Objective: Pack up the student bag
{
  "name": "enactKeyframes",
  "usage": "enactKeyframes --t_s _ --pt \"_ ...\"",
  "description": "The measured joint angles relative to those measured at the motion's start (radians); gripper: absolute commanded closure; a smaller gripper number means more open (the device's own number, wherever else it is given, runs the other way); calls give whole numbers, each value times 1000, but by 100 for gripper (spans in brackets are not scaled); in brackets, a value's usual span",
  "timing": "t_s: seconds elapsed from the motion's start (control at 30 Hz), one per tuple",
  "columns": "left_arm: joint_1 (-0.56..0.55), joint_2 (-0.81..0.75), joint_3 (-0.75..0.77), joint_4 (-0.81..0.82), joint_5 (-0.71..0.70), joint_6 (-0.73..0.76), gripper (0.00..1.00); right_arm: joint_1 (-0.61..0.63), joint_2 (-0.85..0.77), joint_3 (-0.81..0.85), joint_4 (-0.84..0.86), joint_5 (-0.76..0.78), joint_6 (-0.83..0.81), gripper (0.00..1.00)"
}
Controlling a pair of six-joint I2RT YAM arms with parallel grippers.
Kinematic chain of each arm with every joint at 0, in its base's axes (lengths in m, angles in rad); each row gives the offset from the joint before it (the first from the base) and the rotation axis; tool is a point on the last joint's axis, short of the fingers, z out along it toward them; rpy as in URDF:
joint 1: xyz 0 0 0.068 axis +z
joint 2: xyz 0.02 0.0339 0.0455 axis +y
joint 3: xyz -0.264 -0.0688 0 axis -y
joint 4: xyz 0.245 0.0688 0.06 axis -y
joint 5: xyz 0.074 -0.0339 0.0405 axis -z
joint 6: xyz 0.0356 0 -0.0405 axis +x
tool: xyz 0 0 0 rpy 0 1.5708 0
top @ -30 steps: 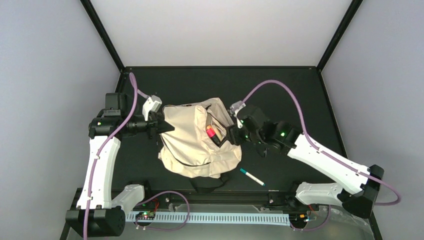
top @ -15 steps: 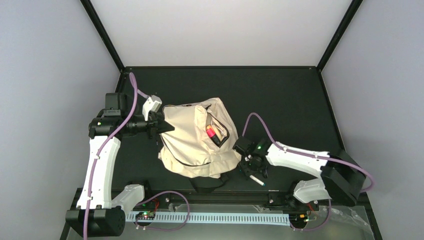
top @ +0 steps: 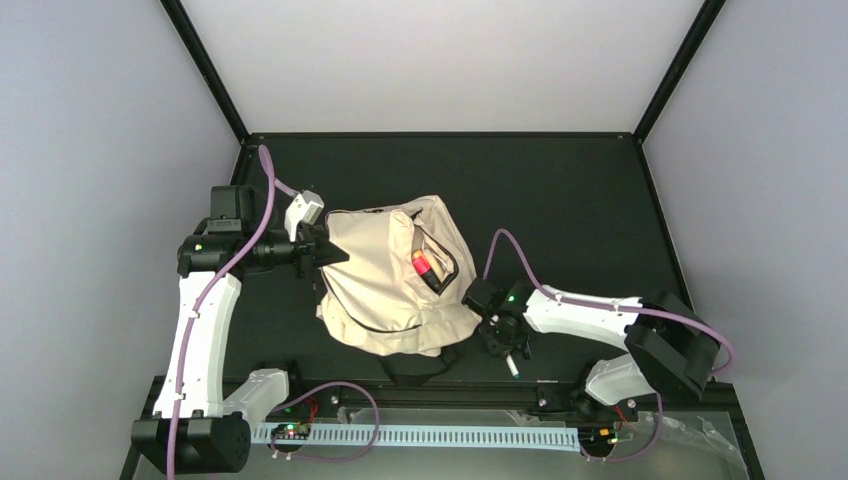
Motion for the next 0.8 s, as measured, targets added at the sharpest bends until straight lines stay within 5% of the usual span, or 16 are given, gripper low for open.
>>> enactKeyframes --t_s 0.37,0.57,0.8 --pt "0 2 0 0 0 0 98 6 -146 18 -29 151 53 99" --pt "0 2 0 0 0 0 98 6 -261 239 -85 301 19 99" --pt "0 2 0 1 0 0 98 11 -242 383 300 284 -180 99"
